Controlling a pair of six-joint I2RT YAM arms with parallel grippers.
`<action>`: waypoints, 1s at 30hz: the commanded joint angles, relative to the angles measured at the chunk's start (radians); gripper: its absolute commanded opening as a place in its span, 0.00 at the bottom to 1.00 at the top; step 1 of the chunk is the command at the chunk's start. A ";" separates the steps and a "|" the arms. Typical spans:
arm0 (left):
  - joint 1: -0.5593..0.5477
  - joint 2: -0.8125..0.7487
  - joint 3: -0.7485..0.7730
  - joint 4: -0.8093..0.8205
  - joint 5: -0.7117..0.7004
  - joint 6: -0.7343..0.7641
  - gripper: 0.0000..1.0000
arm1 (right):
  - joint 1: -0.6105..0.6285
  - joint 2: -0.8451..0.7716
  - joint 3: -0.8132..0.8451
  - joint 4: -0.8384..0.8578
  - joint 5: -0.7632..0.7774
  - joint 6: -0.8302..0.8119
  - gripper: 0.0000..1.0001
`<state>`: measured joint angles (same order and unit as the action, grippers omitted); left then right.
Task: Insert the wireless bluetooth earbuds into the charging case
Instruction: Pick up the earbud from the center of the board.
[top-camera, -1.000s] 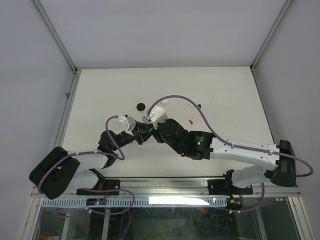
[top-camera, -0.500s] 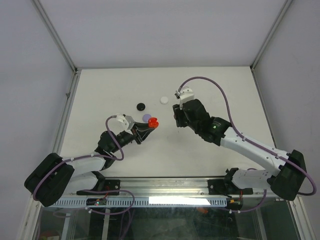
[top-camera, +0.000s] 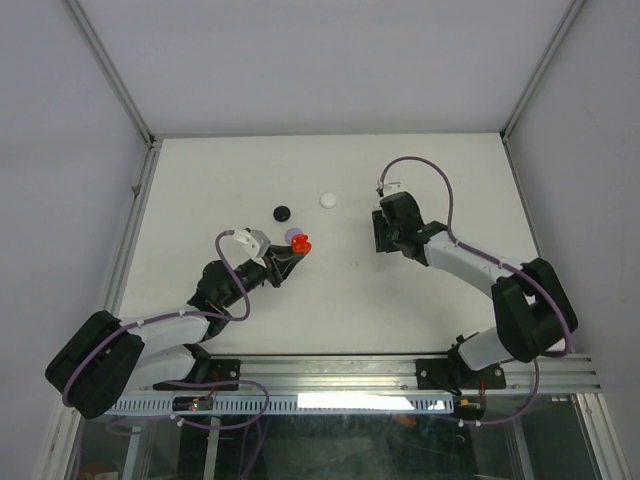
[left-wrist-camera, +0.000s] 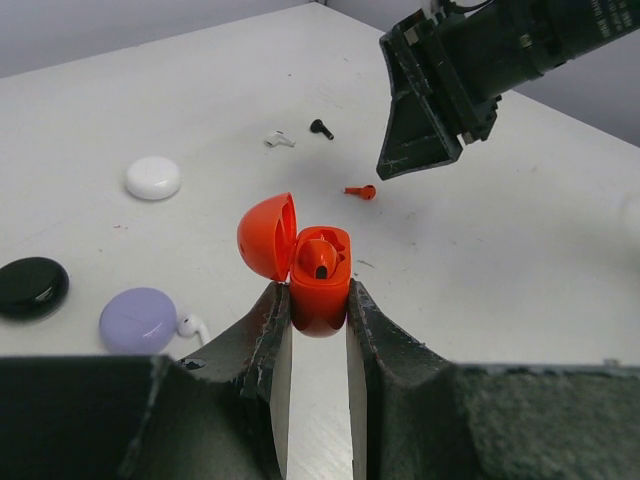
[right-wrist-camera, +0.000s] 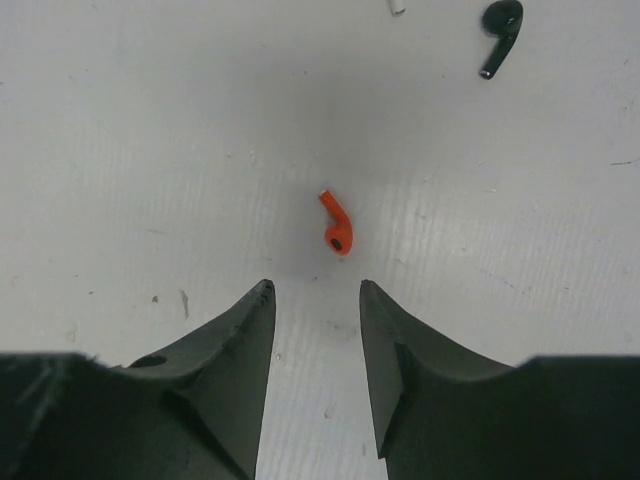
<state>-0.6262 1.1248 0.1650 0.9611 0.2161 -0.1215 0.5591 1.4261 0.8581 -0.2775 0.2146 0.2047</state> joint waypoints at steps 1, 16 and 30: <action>0.009 -0.022 0.013 0.023 -0.002 0.029 0.00 | -0.044 0.094 0.056 0.096 -0.060 -0.005 0.42; 0.008 -0.014 0.030 0.001 0.023 0.024 0.00 | -0.061 0.228 0.119 0.091 -0.085 -0.055 0.37; 0.008 -0.017 0.031 -0.003 0.027 0.019 0.00 | 0.059 0.252 0.175 0.000 -0.100 -0.142 0.30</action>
<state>-0.6262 1.1248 0.1661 0.9215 0.2180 -0.1165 0.5571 1.6833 0.9741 -0.2543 0.1112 0.1020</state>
